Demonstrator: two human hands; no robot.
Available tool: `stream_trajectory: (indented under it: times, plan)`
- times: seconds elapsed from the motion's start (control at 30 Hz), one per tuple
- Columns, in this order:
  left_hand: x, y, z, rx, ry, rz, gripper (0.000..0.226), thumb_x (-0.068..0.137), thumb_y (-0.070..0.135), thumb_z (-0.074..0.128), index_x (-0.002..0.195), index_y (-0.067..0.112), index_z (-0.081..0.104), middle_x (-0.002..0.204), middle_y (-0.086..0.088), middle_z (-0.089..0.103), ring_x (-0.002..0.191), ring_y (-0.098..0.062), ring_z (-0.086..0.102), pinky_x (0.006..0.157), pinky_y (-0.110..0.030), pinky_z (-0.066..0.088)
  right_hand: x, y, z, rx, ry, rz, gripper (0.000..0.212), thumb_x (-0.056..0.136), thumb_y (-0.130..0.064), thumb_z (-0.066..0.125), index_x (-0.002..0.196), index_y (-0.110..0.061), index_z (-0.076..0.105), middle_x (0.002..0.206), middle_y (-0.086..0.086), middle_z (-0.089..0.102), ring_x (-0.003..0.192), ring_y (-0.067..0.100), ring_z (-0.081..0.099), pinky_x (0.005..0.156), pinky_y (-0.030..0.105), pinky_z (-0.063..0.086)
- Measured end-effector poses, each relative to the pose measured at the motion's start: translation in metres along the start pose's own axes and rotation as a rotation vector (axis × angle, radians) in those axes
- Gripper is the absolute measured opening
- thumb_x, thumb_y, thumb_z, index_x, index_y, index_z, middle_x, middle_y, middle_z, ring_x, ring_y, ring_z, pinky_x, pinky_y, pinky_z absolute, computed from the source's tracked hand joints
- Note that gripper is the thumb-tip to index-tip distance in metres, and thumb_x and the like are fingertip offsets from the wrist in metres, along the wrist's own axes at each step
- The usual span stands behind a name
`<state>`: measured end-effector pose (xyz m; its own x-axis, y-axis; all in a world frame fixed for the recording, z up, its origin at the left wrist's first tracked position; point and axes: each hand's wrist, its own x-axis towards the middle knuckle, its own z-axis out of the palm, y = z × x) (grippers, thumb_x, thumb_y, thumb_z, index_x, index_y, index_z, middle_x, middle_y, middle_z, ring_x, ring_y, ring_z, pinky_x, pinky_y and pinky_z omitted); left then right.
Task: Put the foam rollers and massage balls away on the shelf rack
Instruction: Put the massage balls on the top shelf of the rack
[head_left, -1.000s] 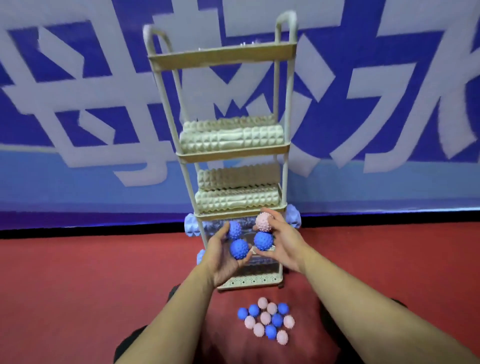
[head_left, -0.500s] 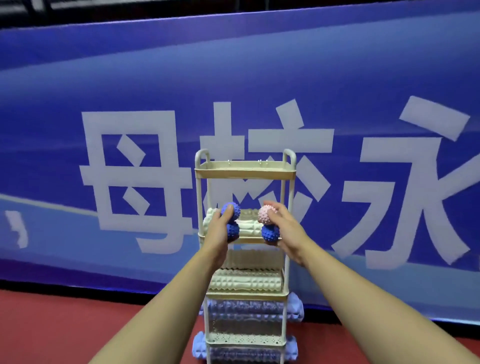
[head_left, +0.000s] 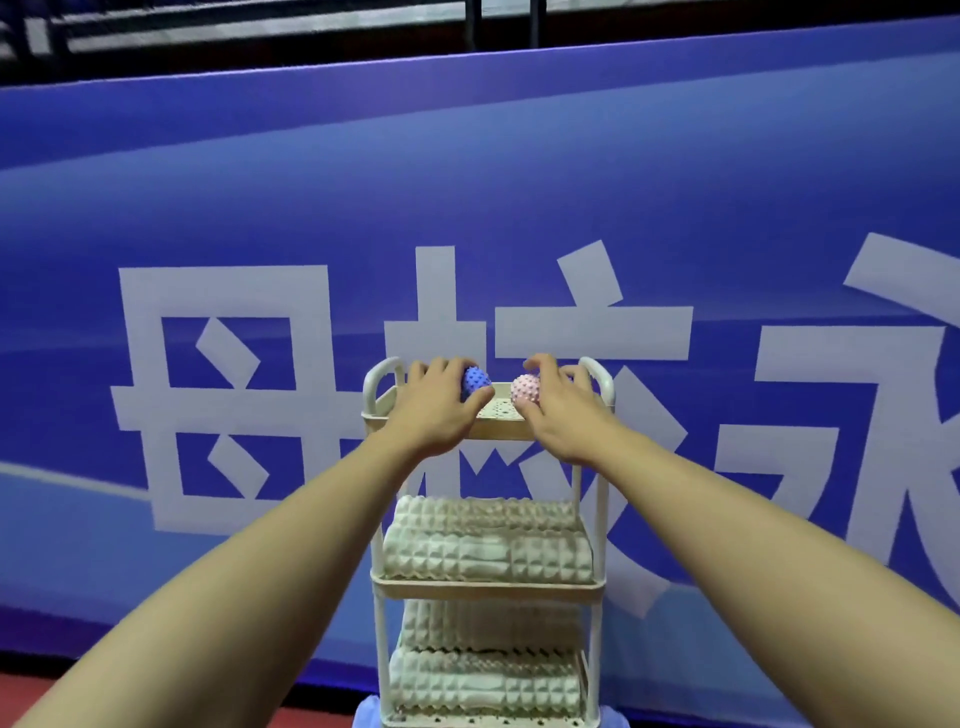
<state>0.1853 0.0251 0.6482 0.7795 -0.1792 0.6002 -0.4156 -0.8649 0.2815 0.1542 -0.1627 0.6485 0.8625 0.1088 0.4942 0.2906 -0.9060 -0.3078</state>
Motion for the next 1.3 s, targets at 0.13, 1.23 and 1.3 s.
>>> stream_trajectory:
  times: [0.13, 1.23, 1.3]
  plan:
    - [0.017, -0.015, 0.021, 0.176, -0.106, 0.013, 0.054, 0.100, 0.058, 0.041, 0.143, 0.027, 0.042, 0.139, -0.004, 0.051, 0.128, -0.027, 0.039, 0.106, -0.046, 0.040, 0.017, 0.007, 0.026, -0.021, -0.044, 0.013, 0.037, 0.105, -0.039, 0.039, 0.137, -0.020, 0.037, 0.137, 0.007, 0.051, 0.135, 0.028, 0.032, 0.103, 0.049, 0.043]
    - [-0.123, -0.018, 0.063, 0.072, 0.241, 0.126, 0.045, 0.103, 0.045, 0.042, 0.140, 0.021, 0.051, 0.146, -0.001, 0.048, 0.132, -0.020, 0.045, 0.112, -0.041, 0.035, -0.085, 0.023, 0.073, -0.053, 0.285, -0.285, 0.044, 0.103, -0.036, 0.040, 0.140, -0.017, 0.056, 0.148, 0.003, 0.051, 0.143, 0.021, 0.041, 0.120, 0.045, 0.031]
    - [-0.149, -0.020, 0.075, 0.052, 0.199, 0.110, 0.046, 0.102, 0.045, 0.041, 0.139, 0.021, 0.052, 0.145, -0.002, 0.050, 0.130, -0.022, 0.047, 0.110, -0.042, 0.038, -0.109, 0.027, 0.090, -0.050, 0.226, -0.265, 0.046, 0.102, -0.038, 0.040, 0.139, -0.017, 0.057, 0.145, 0.003, 0.054, 0.140, 0.023, 0.045, 0.117, 0.047, 0.035]
